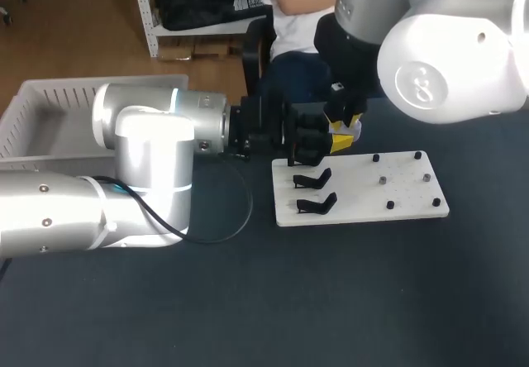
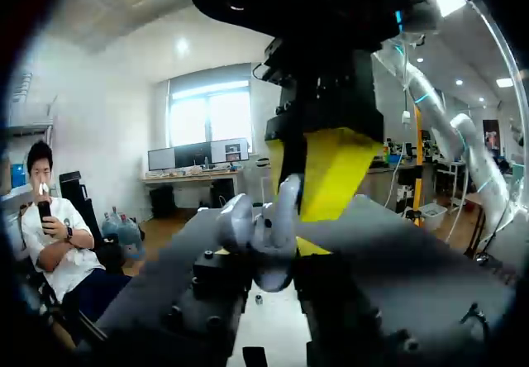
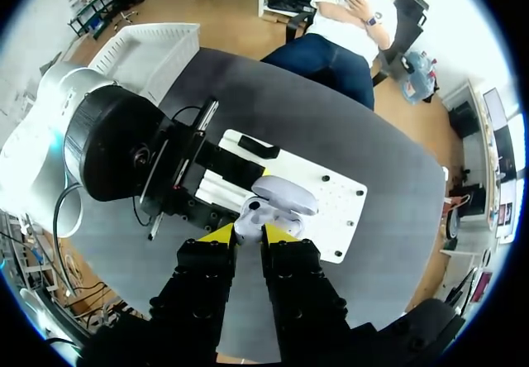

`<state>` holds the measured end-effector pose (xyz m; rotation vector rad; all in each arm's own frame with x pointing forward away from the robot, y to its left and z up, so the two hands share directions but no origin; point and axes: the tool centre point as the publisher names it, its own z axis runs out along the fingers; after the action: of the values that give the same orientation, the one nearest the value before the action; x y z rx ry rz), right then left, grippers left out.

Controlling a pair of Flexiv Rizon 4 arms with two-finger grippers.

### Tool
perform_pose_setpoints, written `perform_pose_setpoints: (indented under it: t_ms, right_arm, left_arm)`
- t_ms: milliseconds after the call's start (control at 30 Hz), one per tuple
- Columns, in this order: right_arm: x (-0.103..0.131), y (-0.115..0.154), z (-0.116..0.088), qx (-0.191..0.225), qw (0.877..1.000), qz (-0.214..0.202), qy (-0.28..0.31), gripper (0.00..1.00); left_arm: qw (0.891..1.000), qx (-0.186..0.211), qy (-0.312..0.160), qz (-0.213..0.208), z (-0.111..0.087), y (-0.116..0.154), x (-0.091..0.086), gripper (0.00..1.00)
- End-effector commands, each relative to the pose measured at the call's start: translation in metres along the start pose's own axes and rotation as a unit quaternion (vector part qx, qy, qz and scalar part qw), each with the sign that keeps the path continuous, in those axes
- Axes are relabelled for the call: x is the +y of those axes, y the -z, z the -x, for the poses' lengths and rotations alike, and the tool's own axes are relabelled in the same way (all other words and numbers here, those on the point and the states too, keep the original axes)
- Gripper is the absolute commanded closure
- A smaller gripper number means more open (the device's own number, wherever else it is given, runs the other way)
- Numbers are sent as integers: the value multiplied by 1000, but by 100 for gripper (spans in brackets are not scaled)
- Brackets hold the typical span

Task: Pick up each earbud case from the left stands, insert the matching earbuds, close the lid, and place the case in the box.

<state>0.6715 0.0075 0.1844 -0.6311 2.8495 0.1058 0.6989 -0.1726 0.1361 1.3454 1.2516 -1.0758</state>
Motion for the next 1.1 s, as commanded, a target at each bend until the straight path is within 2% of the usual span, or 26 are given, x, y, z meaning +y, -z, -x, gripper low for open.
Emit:
perform_pose_setpoints:
  t_ms: [33, 1100]
  right_arm:
    - [1, -1, 0, -1, 1000, -2, 2, 100]
    - [-2, -7, 4, 0, 1000, -15, 0, 100]
  left_arm:
    - [1000, -3, -2, 4, -1, 0, -2, 100]
    - [1000, -3, -2, 4, -1, 0, -2, 100]
